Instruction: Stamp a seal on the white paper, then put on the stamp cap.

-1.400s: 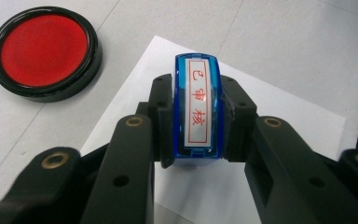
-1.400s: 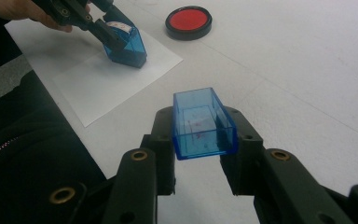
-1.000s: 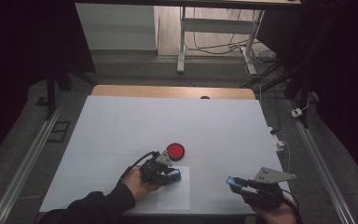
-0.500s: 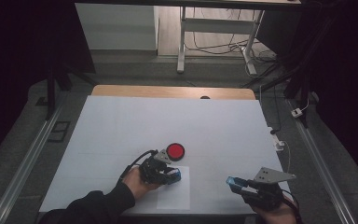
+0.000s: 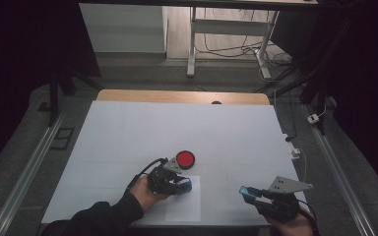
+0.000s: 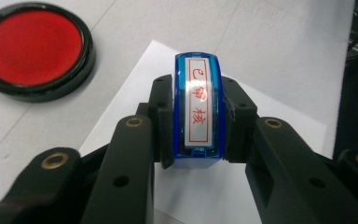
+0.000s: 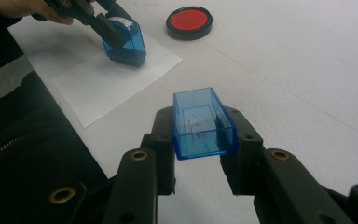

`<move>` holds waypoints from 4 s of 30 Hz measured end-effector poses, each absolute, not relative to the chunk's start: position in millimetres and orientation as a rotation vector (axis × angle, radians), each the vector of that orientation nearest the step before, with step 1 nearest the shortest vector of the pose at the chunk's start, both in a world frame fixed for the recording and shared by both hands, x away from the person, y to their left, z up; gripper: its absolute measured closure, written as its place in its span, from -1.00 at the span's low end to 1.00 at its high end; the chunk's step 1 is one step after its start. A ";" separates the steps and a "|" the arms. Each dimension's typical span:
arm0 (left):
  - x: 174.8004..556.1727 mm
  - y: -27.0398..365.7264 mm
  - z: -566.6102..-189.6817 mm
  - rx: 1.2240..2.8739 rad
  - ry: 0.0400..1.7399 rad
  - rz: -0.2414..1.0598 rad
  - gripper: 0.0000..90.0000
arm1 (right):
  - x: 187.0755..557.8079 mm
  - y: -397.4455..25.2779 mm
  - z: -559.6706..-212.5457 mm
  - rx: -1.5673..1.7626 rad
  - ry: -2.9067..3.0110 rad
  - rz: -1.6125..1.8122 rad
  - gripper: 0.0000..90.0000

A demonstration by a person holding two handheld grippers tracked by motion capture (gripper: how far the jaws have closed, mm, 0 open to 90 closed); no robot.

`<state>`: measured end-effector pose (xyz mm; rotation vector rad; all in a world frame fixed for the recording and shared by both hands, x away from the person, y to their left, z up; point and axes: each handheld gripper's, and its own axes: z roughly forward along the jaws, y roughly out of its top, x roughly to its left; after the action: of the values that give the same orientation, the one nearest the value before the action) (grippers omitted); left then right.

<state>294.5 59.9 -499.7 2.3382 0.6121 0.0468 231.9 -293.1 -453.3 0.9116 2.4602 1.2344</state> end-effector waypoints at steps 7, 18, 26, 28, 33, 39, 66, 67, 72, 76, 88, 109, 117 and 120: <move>294.2 64.2 -490.2 2.312 0.608 0.043 0.55 | 231.9 -293.1 -453.2 0.914 2.460 1.233 0.51; 294.2 74.4 -475.3 2.271 0.585 0.040 0.55 | 232.1 -293.2 -453.3 0.915 2.459 1.233 0.51; 292.7 78.2 -465.3 2.249 0.557 0.039 0.55 | 231.4 -294.4 -453.1 0.918 2.458 1.232 0.51; 292.1 79.5 -463.2 2.244 0.549 0.043 0.55 | 231.1 -294.3 -453.0 0.918 2.457 1.226 0.51; 291.5 83.2 -457.5 2.231 0.545 0.046 0.55 | 230.8 -294.4 -453.0 0.920 2.456 1.225 0.51; 291.4 89.2 -452.5 2.213 0.548 0.048 0.55 | 231.0 -294.1 -453.0 0.918 2.456 1.225 0.51; 286.7 109.7 -437.5 2.122 0.481 0.021 0.55 | 231.4 -293.7 -453.5 0.915 2.461 1.230 0.51; 286.4 109.5 -437.5 2.122 0.479 0.021 0.55 | 231.3 -294.0 -453.4 0.917 2.460 1.232 0.51; 284.5 108.2 -437.9 2.118 0.466 0.023 0.55 | 231.1 -294.5 -452.8 0.919 2.455 1.237 0.51; 284.9 108.4 -439.2 2.116 0.457 0.025 0.55 | 230.4 -294.1 -451.9 0.915 2.452 1.239 0.51; 285.4 107.6 -439.9 2.123 0.447 0.054 0.55 | 228.8 -290.4 -448.7 0.890 2.444 1.296 0.51; 288.1 108.6 -441.0 2.110 0.400 0.061 0.55 | 233.3 -273.3 -443.9 0.784 2.495 1.351 0.50; 288.2 106.7 -439.9 2.130 0.412 0.036 0.55 | 236.6 -259.9 -442.3 0.716 2.525 1.361 0.50; 288.2 106.9 -439.7 2.132 0.413 0.034 0.55 | 238.2 -256.5 -442.0 0.693 2.531 1.376 0.50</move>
<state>288.2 106.9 -439.7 2.1318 0.4131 0.0345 238.2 -256.5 -442.0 0.6929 2.5308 1.3756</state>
